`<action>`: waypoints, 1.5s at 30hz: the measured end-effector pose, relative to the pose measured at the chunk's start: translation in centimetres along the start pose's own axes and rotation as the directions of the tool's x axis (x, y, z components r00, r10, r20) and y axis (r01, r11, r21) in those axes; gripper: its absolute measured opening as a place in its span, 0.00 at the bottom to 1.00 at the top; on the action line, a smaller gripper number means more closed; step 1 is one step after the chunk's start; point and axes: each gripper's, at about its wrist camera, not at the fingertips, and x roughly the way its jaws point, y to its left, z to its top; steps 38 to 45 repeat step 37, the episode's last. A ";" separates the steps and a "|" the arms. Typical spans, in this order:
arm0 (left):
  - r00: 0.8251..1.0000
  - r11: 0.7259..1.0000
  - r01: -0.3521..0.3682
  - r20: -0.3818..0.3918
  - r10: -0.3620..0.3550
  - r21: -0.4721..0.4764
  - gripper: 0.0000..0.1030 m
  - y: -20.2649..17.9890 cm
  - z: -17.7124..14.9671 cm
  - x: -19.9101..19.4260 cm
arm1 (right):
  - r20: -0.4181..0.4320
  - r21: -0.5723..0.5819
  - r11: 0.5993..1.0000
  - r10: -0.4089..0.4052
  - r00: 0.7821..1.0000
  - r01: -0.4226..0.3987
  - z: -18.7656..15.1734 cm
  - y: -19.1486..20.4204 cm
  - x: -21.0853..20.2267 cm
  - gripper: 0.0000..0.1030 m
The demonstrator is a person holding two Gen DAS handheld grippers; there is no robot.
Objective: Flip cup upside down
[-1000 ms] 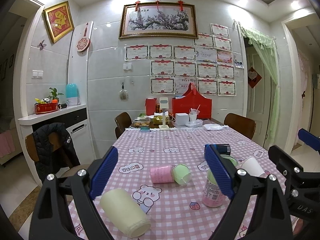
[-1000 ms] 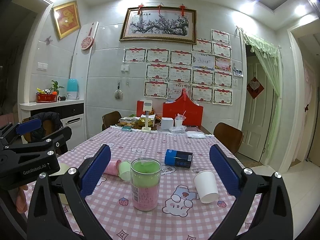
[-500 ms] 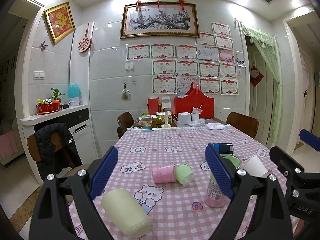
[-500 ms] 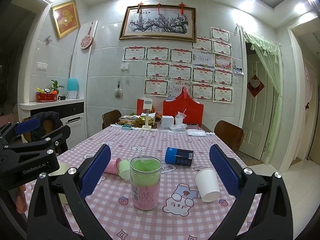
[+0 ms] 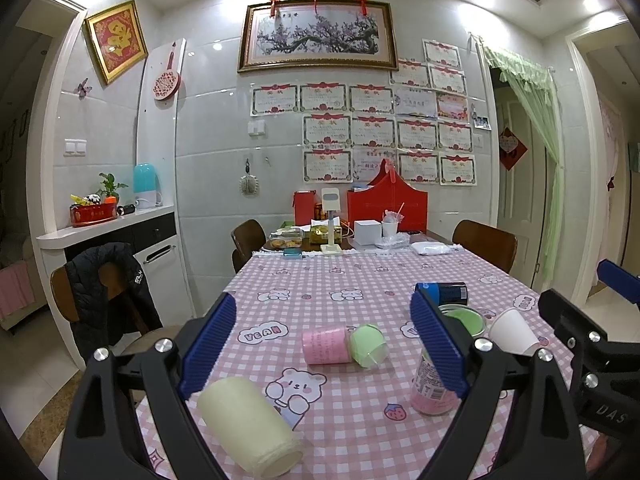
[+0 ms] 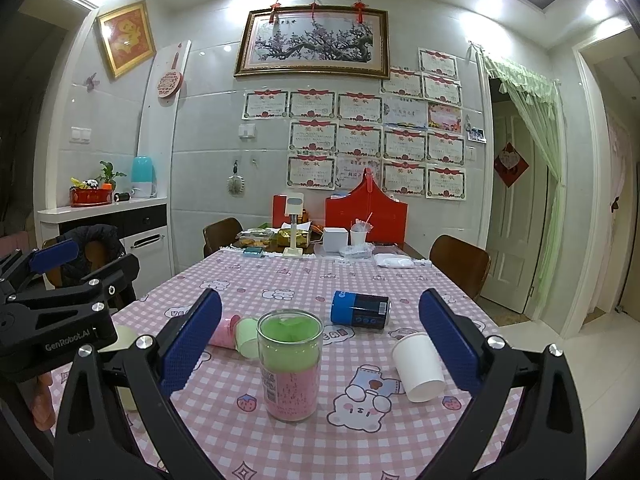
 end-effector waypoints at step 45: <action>0.987 1.000 0.024 -0.158 -0.024 -0.002 0.86 0.5 -0.6 11.4 | -0.102 0.104 0.994 0.032 0.994 -0.022 -0.1 -0.4 9.2 0.93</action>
